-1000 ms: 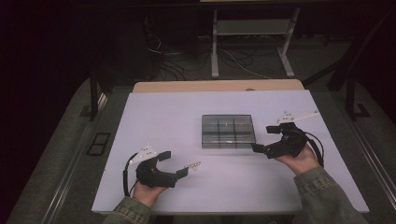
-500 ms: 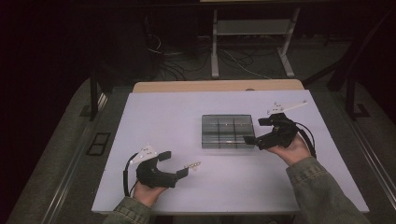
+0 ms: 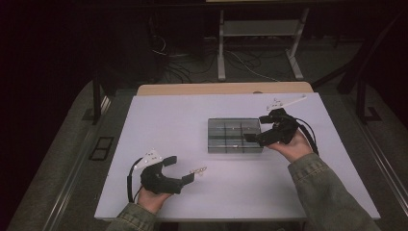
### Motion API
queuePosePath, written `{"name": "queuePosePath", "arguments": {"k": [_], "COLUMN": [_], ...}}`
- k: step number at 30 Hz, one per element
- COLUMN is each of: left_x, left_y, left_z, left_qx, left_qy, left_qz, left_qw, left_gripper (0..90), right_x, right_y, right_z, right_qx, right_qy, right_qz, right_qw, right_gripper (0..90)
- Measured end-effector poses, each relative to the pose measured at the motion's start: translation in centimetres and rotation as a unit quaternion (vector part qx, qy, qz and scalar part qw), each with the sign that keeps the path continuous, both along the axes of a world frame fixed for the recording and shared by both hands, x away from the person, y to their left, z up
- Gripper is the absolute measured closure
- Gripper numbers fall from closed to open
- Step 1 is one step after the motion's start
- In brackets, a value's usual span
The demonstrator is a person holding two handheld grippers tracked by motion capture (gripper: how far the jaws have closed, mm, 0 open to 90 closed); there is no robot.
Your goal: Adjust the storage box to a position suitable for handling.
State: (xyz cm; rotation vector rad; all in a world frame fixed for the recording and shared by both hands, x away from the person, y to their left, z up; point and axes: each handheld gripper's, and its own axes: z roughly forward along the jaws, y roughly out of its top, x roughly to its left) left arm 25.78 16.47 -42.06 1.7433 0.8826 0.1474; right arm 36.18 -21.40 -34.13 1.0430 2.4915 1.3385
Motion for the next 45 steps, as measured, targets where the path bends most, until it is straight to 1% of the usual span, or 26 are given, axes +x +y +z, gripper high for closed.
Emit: {"name": "queuePosePath", "arguments": {"k": [1,4,8,9,10,14,17,20,23,25,28,30,31,32,35,38,41,45], "left_x": [0.0,-0.1,0.0,0.0,0.0,0.0,0.0,0.0,0.0,0.0,0.0,0.0,0.0,0.0,0.0,0.0,0.0,0.0], "left_y": [0.0,0.0,0.0,0.0,0.0,0.0,0.1,0.1,0.1,0.1,0.0,0.0,0.0,0.0,0.0,0.0,0.0,0.0], "left_z": [0.0,0.0,0.0,0.0,0.0,0.1,0.1,0.1,0.1,0.1,0.1,0.1,0.1,0.1,0.1,0.1,0.1,0.1], "left_qx": [0.001,0.001,0.000,0.000,0.000,0.000,0.000,0.000,0.000,0.000,0.000,0.000,0.001,0.001,0.001,0.000,-0.001,-0.002], "left_qy": [-0.001,0.000,-0.001,-0.001,-0.001,0.000,-0.001,-0.001,-0.001,-0.001,0.000,0.000,0.000,0.000,0.000,0.000,0.001,0.001], "left_qz": [0.000,0.000,-0.001,-0.001,-0.001,-0.002,-0.002,-0.002,-0.002,-0.002,-0.003,-0.003,-0.004,-0.004,-0.004,-0.004,-0.004,-0.005], "left_qw": [1.0000,1.0000,1.0000,1.0000,1.0000,1.0000,1.0000,1.0000,1.0000,1.0000,1.0000,1.0000,1.0000,1.0000,1.0000,1.0000,1.0000,1.0000], "left_gripper": [0.0,0.0,0.0,0.0,0.0,0.0,0.0,0.0,0.0,0.0,0.0,0.0,0.0,0.0,0.0,0.0,0.0,0.0], "right_x": [0.5,1.0,2.0,2.4,2.4,3.3,4.2,4.7,5.0,5.3,5.7,6.1,6.3,6.6,7.0,7.8,8.2,9.0], "right_y": [0.3,0.6,1.0,1.2,1.2,1.5,1.7,1.9,1.9,2.0,2.1,2.2,2.3,2.4,2.5,3.0,3.3,3.7], "right_z": [-0.1,-0.3,-0.6,-0.7,-0.7,-1.1,-1.3,-1.4,-1.4,-1.4,-1.5,-1.6,-1.5,-1.4,-1.3,-1.2,-1.1,-1.2], "right_qx": [-0.001,-0.001,-0.003,-0.004,-0.004,0.002,0.001,0.000,0.000,0.004,0.001,-0.007,-0.008,-0.007,-0.004,-0.012,-0.013,-0.021], "right_qy": [0.005,0.007,0.013,0.015,0.015,0.023,0.025,0.028,0.027,0.025,0.024,0.027,0.029,0.028,0.027,0.029,0.031,0.031], "right_qz": [0.002,0.003,0.001,0.000,0.000,-0.003,-0.007,-0.011,-0.013,-0.014,-0.018,-0.021,-0.022,-0.023,-0.026,-0.032,-0.035,-0.043], "right_qw": [1.0000,1.0000,0.9999,0.9999,0.9999,0.9997,0.9997,0.9995,0.9996,0.9996,0.9995,0.9994,0.9993,0.9993,0.9993,0.9990,0.9988,0.9984], "right_gripper": [0.4,0.4,0.4,0.4,0.4,0.4,0.4,0.4,0.5,5.5,5.5,6.0,7.8,13.6,14.6,17.0,19.3,20.1]}}
